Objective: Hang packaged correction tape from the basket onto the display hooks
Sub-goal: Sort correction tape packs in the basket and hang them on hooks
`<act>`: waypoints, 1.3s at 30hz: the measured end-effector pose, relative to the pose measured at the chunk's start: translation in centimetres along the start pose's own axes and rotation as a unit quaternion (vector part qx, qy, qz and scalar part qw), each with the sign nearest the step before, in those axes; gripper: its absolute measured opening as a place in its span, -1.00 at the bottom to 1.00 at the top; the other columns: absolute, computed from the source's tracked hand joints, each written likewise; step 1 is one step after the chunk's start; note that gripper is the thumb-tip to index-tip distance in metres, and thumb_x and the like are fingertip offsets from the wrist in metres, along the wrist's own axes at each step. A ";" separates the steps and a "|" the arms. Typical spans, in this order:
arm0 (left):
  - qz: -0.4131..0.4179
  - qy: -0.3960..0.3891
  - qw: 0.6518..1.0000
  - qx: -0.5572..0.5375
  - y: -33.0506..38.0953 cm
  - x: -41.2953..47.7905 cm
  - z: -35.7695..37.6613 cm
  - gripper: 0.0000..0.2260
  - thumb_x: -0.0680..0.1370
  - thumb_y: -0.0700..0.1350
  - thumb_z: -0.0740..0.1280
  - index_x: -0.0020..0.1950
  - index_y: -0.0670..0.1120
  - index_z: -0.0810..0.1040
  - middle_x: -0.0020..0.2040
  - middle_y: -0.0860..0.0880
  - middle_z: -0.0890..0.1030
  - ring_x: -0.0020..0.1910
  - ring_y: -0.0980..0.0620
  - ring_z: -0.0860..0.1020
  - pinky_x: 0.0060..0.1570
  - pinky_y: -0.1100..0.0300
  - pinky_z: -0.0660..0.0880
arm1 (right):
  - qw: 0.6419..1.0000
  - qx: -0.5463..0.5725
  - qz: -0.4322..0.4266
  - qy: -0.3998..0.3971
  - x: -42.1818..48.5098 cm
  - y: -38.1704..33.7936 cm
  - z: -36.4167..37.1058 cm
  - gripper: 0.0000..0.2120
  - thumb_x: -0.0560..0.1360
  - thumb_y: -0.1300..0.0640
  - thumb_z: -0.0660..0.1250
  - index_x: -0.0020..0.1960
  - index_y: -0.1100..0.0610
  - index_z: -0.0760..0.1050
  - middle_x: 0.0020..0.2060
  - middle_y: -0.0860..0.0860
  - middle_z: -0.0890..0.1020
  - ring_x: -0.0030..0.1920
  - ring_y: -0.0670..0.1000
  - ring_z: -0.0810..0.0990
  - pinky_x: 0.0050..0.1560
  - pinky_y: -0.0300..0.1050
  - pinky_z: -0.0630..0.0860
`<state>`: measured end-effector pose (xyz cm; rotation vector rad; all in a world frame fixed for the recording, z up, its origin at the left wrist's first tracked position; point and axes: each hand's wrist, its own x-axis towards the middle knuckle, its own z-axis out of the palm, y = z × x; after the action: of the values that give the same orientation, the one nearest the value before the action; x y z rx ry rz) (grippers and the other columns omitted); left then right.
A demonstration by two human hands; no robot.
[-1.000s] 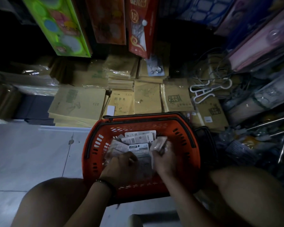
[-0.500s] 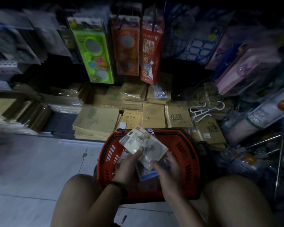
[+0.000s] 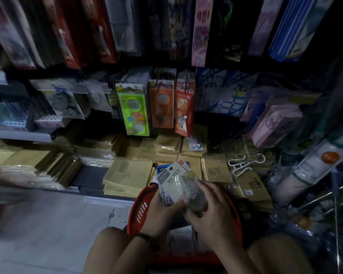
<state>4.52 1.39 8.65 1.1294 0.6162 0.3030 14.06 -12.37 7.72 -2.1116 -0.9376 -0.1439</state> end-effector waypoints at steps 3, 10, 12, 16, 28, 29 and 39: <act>0.009 -0.024 1.000 -0.001 2.9 -0.7 0.6 -0.54 0.53 -0.19 0.53 0.41 -0.02 0.52 0.25 -0.14 0.72 0.23 -0.21 0.71 0.26 -0.33 0.59 | 0.999 0.025 0.009 -0.025 2.0 -1.4 -2.2 -0.26 0.47 -0.19 0.53 0.56 -0.14 0.33 0.41 -0.22 0.39 0.41 -0.20 0.40 0.27 -0.55 0.29; 0.057 -0.050 0.996 0.041 11.0 -1.4 1.3 -0.50 0.52 -0.27 0.53 0.43 -0.11 0.50 0.25 -0.17 0.72 0.23 -0.23 0.70 0.26 -0.29 0.61 | 0.977 -0.069 -0.150 -0.133 8.9 -5.3 -9.3 -0.16 0.47 -0.41 0.33 0.63 -0.31 0.02 0.54 -0.41 0.02 0.50 -0.26 0.21 0.41 -0.16 0.44; 0.078 -0.045 0.995 0.050 13.4 -1.3 1.4 -0.46 0.48 -0.24 0.57 0.43 -0.12 0.51 0.26 -0.18 0.71 0.24 -0.23 0.69 0.30 -0.32 0.58 | 0.975 -0.070 -0.160 -0.134 10.9 -6.6 -10.8 -0.12 0.42 -0.42 0.37 0.62 -0.23 0.09 0.48 -0.41 0.13 0.46 -0.21 0.31 0.38 -0.09 0.49; 0.144 -0.027 0.988 0.054 18.4 -1.4 2.1 -0.51 0.49 -0.24 0.58 0.39 -0.13 0.55 0.27 -0.18 0.71 0.27 -0.22 0.69 0.32 -0.34 0.56 | 0.967 -0.147 -0.203 -0.047 14.0 -9.8 -13.1 -0.06 0.35 -0.47 0.31 0.62 -0.08 0.22 0.40 -0.21 0.40 0.36 -0.07 0.38 0.28 -0.10 0.51; 0.253 -0.005 0.965 0.065 31.8 -2.5 2.6 -0.55 0.49 -0.28 0.54 0.36 -0.14 0.55 0.21 -0.18 0.74 0.21 -0.21 0.71 0.25 -0.28 0.60 | 0.944 -0.155 -0.291 -0.015 23.4 -18.2 -18.2 -0.01 0.30 -0.40 0.36 0.64 -0.14 0.13 0.35 -0.18 0.32 0.39 -0.09 0.31 0.18 -0.02 0.59; 0.265 0.004 0.962 0.065 32.6 -2.2 2.7 -0.55 0.49 -0.30 0.54 0.35 -0.15 0.56 0.22 -0.20 0.73 0.21 -0.22 0.71 0.24 -0.28 0.61 | 0.943 -0.158 -0.294 -0.003 24.2 -18.7 -18.6 -0.01 0.30 -0.42 0.35 0.64 -0.13 0.14 0.32 -0.18 0.33 0.37 -0.09 0.32 0.16 -0.02 0.59; 0.395 0.105 0.904 0.129 42.8 -0.1 5.2 -0.63 0.45 -0.28 0.60 0.21 -0.09 0.65 0.04 -0.06 0.79 0.03 -0.05 0.77 0.09 -0.15 0.71 | 0.934 -0.189 -0.275 0.125 35.3 -21.8 -25.5 0.00 0.41 -0.35 0.45 0.67 0.06 0.15 0.29 -0.05 0.37 0.40 0.02 0.29 0.33 -0.04 0.49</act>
<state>10.88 14.96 49.04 1.5880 0.3604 1.0778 30.07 -1.49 52.39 -2.0359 -1.4048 -0.9215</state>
